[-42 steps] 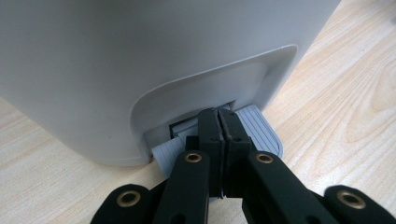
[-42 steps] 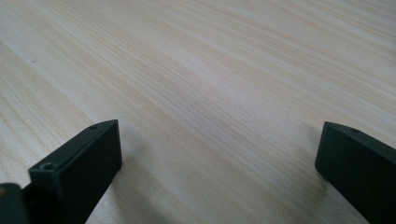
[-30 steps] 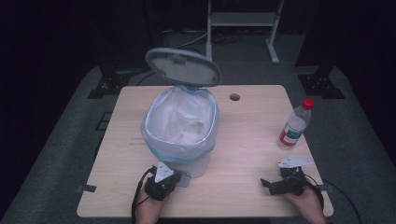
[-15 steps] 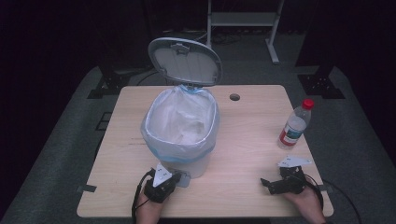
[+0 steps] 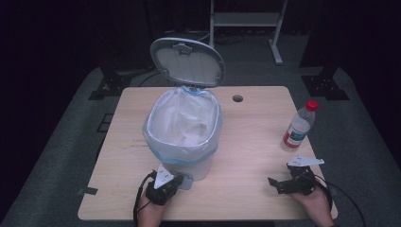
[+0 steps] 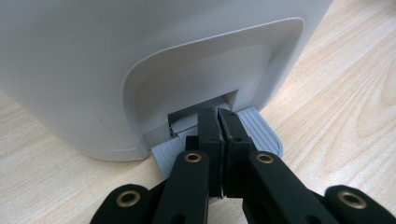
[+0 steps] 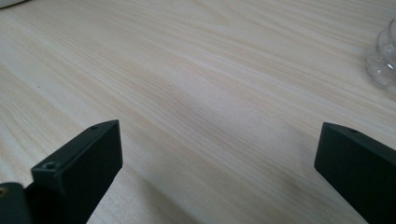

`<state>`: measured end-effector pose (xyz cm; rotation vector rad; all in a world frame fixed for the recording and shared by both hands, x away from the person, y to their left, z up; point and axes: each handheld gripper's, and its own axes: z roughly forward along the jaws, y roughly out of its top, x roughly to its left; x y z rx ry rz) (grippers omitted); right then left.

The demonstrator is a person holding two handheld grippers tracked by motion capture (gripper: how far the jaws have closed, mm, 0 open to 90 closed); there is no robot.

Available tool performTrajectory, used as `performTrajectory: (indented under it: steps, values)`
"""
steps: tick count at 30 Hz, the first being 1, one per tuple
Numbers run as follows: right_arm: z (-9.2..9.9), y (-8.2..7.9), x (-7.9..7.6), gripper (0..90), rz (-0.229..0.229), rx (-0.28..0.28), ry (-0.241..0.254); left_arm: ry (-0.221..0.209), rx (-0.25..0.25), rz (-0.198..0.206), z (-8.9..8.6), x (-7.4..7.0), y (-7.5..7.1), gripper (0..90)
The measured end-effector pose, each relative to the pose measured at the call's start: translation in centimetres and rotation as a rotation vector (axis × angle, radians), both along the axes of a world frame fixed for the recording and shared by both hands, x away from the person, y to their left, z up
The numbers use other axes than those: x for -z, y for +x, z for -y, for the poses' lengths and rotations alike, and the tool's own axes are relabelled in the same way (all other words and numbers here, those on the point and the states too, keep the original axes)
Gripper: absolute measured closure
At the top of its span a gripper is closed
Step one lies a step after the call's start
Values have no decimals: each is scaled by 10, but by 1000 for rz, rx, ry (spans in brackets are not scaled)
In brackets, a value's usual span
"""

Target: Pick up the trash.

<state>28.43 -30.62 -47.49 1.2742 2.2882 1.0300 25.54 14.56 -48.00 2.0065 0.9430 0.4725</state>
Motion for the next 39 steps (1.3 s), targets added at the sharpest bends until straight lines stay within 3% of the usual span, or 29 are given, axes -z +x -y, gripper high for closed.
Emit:
performTrajectory:
  steps: [15, 39]
  values:
    - [18, 4, -9, 0, 31, 46, 13, -2, 1, -1, 0, 0, 0, 893]
    - [38, 17, -36, 0, 102, 112, 50, -5, 2, -5, -1, 0, 1, 893]
